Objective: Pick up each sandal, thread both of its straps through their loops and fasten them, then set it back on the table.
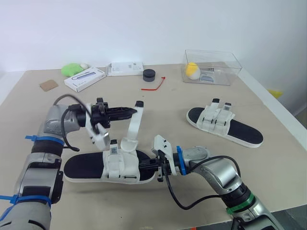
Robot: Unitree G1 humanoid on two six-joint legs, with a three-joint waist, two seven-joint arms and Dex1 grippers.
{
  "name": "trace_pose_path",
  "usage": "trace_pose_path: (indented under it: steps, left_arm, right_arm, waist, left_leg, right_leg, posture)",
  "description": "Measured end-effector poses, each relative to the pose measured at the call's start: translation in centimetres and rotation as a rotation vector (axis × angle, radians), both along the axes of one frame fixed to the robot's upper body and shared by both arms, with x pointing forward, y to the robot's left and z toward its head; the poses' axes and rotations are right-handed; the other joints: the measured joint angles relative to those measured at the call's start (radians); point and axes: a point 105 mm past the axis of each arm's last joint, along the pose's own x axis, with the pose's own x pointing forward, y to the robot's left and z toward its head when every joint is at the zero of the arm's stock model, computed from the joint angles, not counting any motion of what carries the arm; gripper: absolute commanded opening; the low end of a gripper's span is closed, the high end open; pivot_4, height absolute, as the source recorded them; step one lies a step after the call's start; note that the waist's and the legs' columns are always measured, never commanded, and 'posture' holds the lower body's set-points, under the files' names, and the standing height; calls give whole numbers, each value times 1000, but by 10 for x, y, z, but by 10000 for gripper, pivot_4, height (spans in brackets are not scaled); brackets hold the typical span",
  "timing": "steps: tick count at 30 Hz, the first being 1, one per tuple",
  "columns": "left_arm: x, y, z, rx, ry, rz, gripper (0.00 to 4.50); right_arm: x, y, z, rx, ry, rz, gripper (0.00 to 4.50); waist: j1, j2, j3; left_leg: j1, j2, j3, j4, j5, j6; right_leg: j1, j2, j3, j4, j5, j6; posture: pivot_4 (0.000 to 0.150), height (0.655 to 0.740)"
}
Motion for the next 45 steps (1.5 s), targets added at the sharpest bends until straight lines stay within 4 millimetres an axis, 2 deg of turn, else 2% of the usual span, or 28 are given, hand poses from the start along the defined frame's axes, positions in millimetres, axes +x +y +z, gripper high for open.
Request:
trace_pose_path:
  steps: [8, 11, 12, 18, 24, 27, 28, 31, 33, 35, 37, 39, 45]
  left_arm:
    - [-35, -14, 16, -53, -205, -135, 276]
    - [-43, -13, 15, -69, -231, -151, 8262]
    - [-46, -13, 16, -84, -242, -160, 12426]
    - [-70, -15, 10, -115, -280, -233, 44167]
    - [-68, -9, 8, -109, -287, -207, 44654]
    - [-51, 1, 15, -149, -254, -113, 44654]
    - [-41, 5, 17, -179, -195, -57, 44654]
    - [-6, 22, 13, -282, 136, 179, 44654]
    - [12, 34, 9, -428, 462, 305, 44654]
    - [18, 40, 1, -489, 801, 358, 44654]
    - [14, 35, -8, -440, 1032, 364, 44654]
    - [1, 20, -23, -336, 1205, 331, 44654]
    - [-25, -13, -39, -145, 1460, 247, 44654]
  right_arm:
    - [2, -1, 0, 1, 5, 5, 0]
    - [2, -1, 0, 1, 6, 14, 0]
    - [2, -1, 0, 0, 7, 17, 0]
    - [4, -2, 0, -6, 11, 38, 0]
    - [6, -3, -1, -8, 7, 42, 0]
    - [6, -3, -1, -9, 5, 43, 0]
    - [6, -3, -1, -9, 4, 44, 0]
    - [5, -3, 0, -9, 3, 49, 0]
    - [4, -4, 0, -9, 2, 55, 0]
    - [4, -4, 0, -8, 2, 58, 0]
    - [4, -5, 0, -9, 2, 57, 0]
    - [5, -4, -1, -9, 1, 55, 0]
    - [5, -2, -1, -4, -2, 58, 0]
  waist:
    - [0, 0, 0]
    - [0, 0, 0]
    - [0, 0, 0]
    - [0, 0, 0]
    - [1, 0, 0]
    - [1, 0, 0]
    - [0, 0, 0]
    - [-4, 0, 0]
    - [-4, 1, 0]
    - [-4, 0, 0]
    - [-3, 0, 0]
    - [-2, 0, 0]
    - [-1, 0, 0]
  left_leg:
    - [0, 0, 1, 2, 0, 0]
    - [0, 0, 1, 2, 0, 0]
    - [0, 0, 1, 2, 0, 0]
    - [1, 0, 3, 2, 0, 0]
    - [1, -1, 4, 3, 1, 1]
    - [1, -1, 4, 4, 1, 1]
    - [1, -1, 4, 4, 1, 1]
    - [0, -1, 4, 4, 1, 0]
    - [-1, 0, 5, 4, 0, 0]
    - [-2, 0, 4, 4, 0, 0]
    - [-2, -1, 3, 4, 0, 0]
    - [-1, -1, 3, 4, 0, 0]
    - [0, -1, 1, 4, 0, 0]
  right_leg:
    - [1, 0, 0, 0, 1, 2]
    - [0, 0, 1, 0, 1, 2]
    - [0, 0, 0, 0, 1, 2]
    - [1, -2, 2, 0, 2, 3]
    - [2, -3, 2, 0, 3, 4]
    - [2, -3, 2, 0, 3, 5]
    - [2, -3, 2, 0, 3, 5]
    - [0, -3, 2, 0, 3, 5]
    - [0, -4, 2, 1, 1, 6]
    - [-1, -3, 1, 0, 1, 5]
    - [-1, -3, 1, 0, 0, 5]
    - [0, -3, 1, 0, 0, 4]
    - [0, 0, 1, 1, 0, 2]
  posture:
    - [1500, 7400]
    - [1500, 7400]
    - [1500, 7400]
    - [1500, 7400]
    - [1500, 7400]
    - [1500, 7400]
    - [1500, 7400]
    - [1500, 7400]
    - [1500, 7400]
    - [1500, 7400]
    - [1500, 7400]
    - [1500, 7400]
    - [1500, 7400]
